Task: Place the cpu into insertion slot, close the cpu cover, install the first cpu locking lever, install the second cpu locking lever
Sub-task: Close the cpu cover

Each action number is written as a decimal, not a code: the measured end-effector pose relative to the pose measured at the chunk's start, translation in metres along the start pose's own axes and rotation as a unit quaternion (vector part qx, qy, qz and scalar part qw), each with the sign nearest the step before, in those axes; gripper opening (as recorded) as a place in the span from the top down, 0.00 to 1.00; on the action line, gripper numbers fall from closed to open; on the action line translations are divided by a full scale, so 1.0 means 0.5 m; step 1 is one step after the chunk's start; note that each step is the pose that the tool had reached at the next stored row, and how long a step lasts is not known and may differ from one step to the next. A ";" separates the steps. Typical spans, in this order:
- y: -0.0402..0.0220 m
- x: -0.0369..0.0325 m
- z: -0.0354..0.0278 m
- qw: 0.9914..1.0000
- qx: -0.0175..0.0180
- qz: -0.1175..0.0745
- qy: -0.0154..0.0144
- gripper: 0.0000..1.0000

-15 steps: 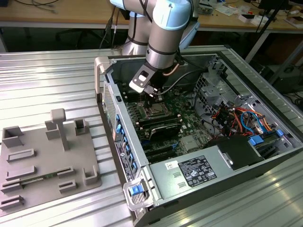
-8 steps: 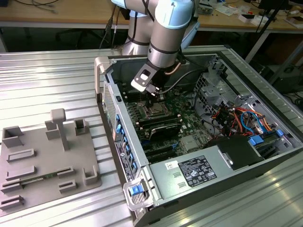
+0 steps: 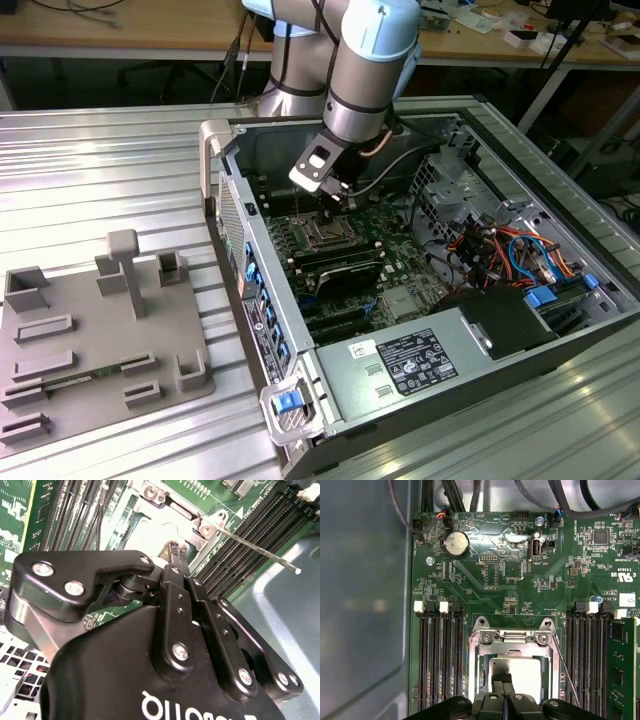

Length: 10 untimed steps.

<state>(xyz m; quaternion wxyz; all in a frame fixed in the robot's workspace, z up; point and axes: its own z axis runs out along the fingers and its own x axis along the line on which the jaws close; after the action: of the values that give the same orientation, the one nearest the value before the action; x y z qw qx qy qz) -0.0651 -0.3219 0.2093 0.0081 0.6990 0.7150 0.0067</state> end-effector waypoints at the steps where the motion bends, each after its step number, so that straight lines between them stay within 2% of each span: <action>1: 0.000 0.000 -0.002 1.000 0.000 0.000 0.000 0.89; 10: 0.000 -0.004 -0.010 1.000 0.000 0.000 0.000 0.89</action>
<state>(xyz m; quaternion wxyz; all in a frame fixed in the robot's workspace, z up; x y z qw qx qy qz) -0.0650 -0.3240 0.2142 0.0081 0.6990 0.7151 0.0067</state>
